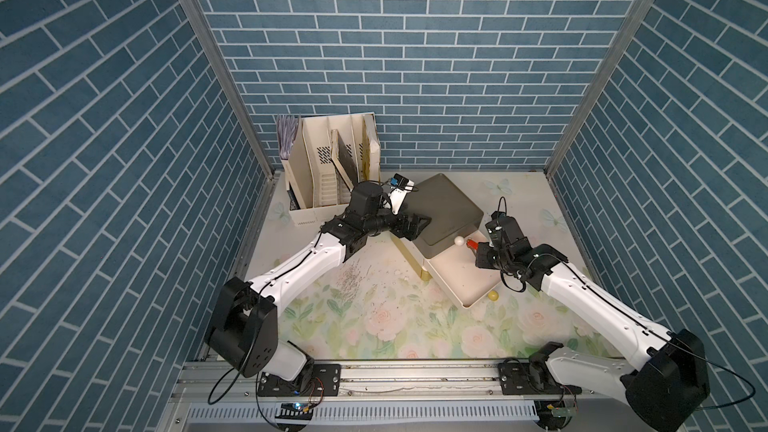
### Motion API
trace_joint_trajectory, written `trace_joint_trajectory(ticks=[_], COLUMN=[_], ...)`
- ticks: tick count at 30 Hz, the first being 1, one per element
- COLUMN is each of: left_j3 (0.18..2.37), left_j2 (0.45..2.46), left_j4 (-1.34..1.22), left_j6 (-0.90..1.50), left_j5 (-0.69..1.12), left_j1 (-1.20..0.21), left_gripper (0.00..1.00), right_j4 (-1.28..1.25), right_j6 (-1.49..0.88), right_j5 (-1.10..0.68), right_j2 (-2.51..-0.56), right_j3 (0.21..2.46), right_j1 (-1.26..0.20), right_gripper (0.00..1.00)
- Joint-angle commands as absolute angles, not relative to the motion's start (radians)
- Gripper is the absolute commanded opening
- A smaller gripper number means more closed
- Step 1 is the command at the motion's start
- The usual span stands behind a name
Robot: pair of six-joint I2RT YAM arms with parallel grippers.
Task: Take the keys out of the drawer
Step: Pick up the key from the drawer, then place the key at the center of the board.
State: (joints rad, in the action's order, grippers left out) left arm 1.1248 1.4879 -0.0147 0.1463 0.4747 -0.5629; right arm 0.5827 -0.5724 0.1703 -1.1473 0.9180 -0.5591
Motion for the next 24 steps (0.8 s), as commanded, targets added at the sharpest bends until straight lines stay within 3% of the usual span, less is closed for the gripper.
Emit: trace_joint_trajectory(ticks=[1,12,24], left_j3=[1.106,1.142,1.163], left_j2=[1.522,1.506,1.470], left_j4=[0.150,0.148,0.167], left_j6=[0.181,0.187,0.195], left_j5=[0.474,0.472,0.450], left_j1=[-0.558,-0.557,-0.557], left_gripper=[1.00,1.00,1.00], right_j4=[0.632,0.700,0.528], right_j6=[-0.589,-0.491,-0.394], right_j5=[0.202,0.312,0.054], right_j2=[-1.092,-1.067,-1.129], right_j3=[1.003,1.095,0.874], right_j1=[-0.529,-0.317,0.012], right_gripper=[0.00,0.00,0.00])
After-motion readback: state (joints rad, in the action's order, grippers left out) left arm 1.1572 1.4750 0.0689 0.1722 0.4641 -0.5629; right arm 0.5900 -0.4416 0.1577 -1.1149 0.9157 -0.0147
